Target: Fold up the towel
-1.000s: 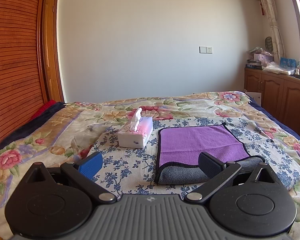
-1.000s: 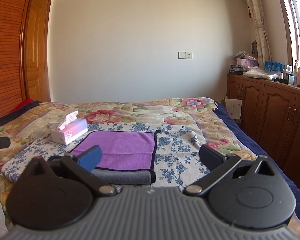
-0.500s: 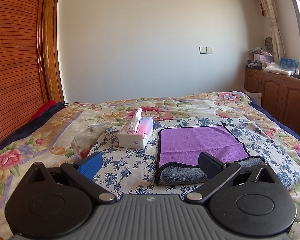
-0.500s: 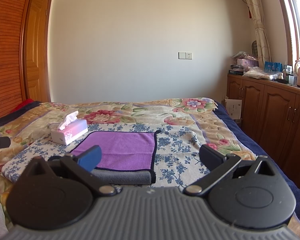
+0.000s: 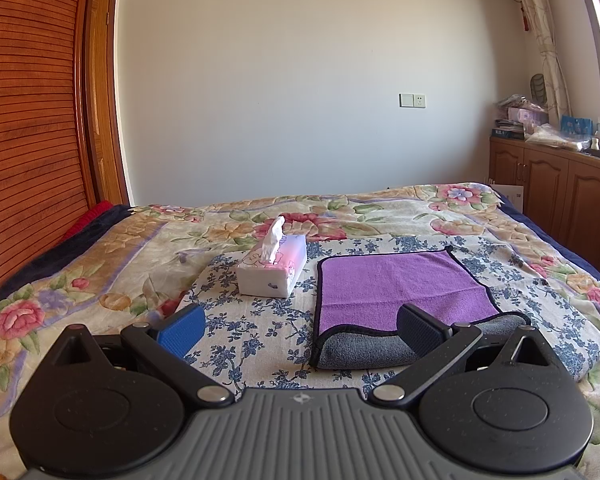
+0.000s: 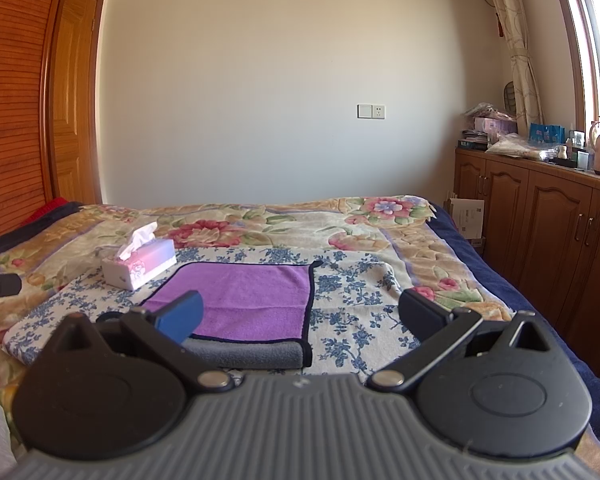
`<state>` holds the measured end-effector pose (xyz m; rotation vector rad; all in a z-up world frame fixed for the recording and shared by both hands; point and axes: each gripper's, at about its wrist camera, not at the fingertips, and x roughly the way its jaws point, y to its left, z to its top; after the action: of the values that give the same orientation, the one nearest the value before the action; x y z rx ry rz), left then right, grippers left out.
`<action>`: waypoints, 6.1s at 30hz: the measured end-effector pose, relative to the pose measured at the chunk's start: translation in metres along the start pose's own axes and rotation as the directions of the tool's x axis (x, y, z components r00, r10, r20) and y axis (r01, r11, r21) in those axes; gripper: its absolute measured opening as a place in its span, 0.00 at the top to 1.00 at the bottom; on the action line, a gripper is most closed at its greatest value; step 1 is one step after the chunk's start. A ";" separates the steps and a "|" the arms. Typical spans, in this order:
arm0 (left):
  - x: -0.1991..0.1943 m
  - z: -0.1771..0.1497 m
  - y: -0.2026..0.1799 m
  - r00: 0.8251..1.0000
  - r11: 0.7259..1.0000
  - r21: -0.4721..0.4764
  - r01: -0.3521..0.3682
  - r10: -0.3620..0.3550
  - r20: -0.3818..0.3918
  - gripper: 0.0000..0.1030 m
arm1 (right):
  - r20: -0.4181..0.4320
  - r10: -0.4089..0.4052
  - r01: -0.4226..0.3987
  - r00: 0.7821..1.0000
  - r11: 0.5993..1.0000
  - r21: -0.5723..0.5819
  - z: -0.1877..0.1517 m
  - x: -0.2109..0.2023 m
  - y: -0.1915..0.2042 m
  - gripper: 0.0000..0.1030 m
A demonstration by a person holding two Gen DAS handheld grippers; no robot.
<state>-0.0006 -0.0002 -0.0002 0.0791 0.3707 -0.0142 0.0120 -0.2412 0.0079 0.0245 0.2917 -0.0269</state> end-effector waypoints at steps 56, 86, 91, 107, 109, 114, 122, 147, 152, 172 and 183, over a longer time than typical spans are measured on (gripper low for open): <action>0.028 0.000 -0.006 0.997 0.999 0.039 0.011 -0.008 -0.071 0.00 | -0.055 -0.026 0.023 0.998 0.998 -0.057 -0.004 0.021 0.004 0.00; 0.071 0.009 -0.009 0.985 0.995 0.016 0.101 -0.097 -0.140 0.00 | -0.144 0.066 -0.076 0.987 0.995 -0.064 -0.001 0.072 0.012 0.00; 0.079 0.011 -0.007 0.985 0.995 0.018 0.100 -0.097 -0.141 0.00 | -0.151 0.076 -0.088 0.986 0.993 -0.075 0.000 0.083 0.015 0.00; 0.126 0.011 -0.002 0.983 0.996 0.042 0.079 -0.071 -0.171 0.00 | -0.208 0.085 -0.100 0.974 0.993 -0.063 -0.006 0.119 0.011 0.00; 0.133 0.010 -0.001 0.981 0.996 0.043 0.082 -0.073 -0.179 0.01 | -0.215 0.086 -0.102 0.973 0.993 -0.062 -0.007 0.123 0.011 0.00; 0.152 0.008 0.002 0.973 0.995 0.036 0.094 -0.084 -0.215 0.02 | -0.233 0.088 -0.106 0.968 0.992 -0.067 -0.010 0.132 0.010 0.00; 0.174 0.001 0.004 0.952 0.991 0.023 0.129 -0.118 -0.283 0.10 | -0.263 0.084 -0.102 0.961 0.993 -0.055 -0.015 0.148 0.005 0.00; 0.185 -0.012 -0.003 0.891 0.966 -0.022 0.257 -0.246 -0.382 0.65 | -0.408 0.168 -0.167 0.897 0.985 0.039 -0.029 0.168 -0.002 0.13; 0.185 -0.012 -0.003 0.892 0.968 -0.019 0.250 -0.238 -0.385 0.65 | -0.421 0.177 -0.164 0.889 0.984 0.068 -0.029 0.170 -0.006 0.14; 0.190 -0.013 0.007 0.890 0.973 -0.057 0.223 -0.228 -0.396 0.84 | -0.477 0.213 -0.165 0.853 0.976 0.140 -0.031 0.177 -0.019 0.48; 0.188 -0.013 0.005 0.888 0.967 -0.045 0.252 -0.250 -0.386 0.94 | -0.484 0.208 -0.172 0.850 0.978 0.118 -0.029 0.176 -0.020 0.89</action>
<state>0.1695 0.0058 -0.0802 0.0389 0.7788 -0.2600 0.1714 -0.2645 -0.0708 0.1320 0.8045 0.1711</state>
